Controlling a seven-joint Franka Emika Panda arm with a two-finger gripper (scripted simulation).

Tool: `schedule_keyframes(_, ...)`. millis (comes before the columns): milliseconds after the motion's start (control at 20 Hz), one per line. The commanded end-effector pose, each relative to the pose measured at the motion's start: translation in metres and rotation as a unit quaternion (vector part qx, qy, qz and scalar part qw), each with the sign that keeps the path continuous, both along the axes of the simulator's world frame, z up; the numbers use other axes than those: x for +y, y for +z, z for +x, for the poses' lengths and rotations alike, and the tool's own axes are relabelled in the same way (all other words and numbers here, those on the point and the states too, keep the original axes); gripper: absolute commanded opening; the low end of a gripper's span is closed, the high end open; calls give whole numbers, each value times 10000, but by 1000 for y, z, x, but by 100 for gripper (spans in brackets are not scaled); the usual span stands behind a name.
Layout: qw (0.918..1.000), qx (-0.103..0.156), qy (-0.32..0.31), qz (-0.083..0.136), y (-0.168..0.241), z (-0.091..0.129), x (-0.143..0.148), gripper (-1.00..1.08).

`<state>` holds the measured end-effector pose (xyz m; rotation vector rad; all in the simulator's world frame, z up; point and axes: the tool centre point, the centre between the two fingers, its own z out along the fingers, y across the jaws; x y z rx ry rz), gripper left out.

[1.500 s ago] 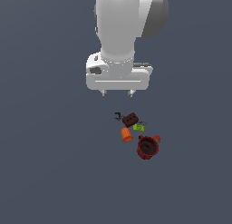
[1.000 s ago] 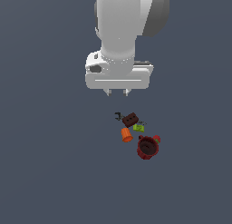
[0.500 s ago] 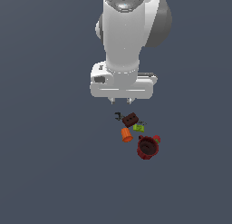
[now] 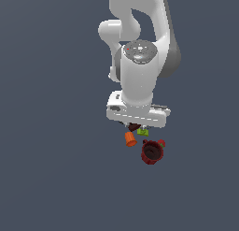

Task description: Pick up a designated object from a clutter of objects.

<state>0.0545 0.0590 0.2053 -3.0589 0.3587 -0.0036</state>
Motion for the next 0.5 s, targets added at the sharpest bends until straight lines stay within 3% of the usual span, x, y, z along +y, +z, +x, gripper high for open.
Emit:
schedule_keyframes(0,9996,-49,-282,72,-24,10,12,28)
schedule_keyframes(450,9946,-147,-997,251,-84,29,42,28)
